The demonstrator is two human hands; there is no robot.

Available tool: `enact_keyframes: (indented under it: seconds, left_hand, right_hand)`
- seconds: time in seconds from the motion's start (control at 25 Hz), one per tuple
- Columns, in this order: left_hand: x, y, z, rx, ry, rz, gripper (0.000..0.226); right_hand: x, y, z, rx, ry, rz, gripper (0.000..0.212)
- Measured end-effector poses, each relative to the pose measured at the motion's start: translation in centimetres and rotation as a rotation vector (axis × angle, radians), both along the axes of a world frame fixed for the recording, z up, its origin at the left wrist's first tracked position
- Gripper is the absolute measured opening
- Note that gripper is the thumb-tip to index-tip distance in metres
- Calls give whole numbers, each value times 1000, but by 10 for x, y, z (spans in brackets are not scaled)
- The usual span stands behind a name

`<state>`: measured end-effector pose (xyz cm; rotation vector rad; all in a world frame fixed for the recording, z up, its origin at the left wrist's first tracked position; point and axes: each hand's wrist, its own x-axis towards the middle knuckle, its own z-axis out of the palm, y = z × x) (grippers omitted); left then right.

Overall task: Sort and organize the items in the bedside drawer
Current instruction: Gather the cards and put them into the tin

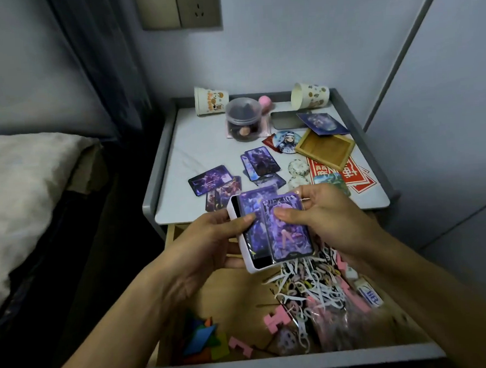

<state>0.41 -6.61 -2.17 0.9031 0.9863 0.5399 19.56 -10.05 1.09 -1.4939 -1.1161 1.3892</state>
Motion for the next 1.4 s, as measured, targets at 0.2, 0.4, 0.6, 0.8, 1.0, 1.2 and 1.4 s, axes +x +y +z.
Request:
enact_keyframes:
  seconds: [0.2,0.4,0.6,0.8,1.0,1.2,1.4]
  left_hand:
    - [10,0,-7,-15,16,24,27]
    - [8,0,-13,-22,15,56,24]
    - [9,0,-16,15,43,57,27]
    - [8,-3,-13,18,14,16,29]
    - [8,-6,-13,20,27,9,25]
    - [2,-4,-10,-24,19,126,17]
    - [-11,1,-9,-48,25,285,23]
  right_hand:
    - [1,5,-7,-57,-103,21,15]
    - [2,9,-15,-43,-214,66,18]
    - [7,10,-16,113,-733,107,36]
    - [10,14,-11,47,-450,175,25]
    - [-3,10,-19,114,-566,200,22]
    - [-22,9,-20,243,-886,50,48]
    - [-35,24,-33,3,-388,88,44]
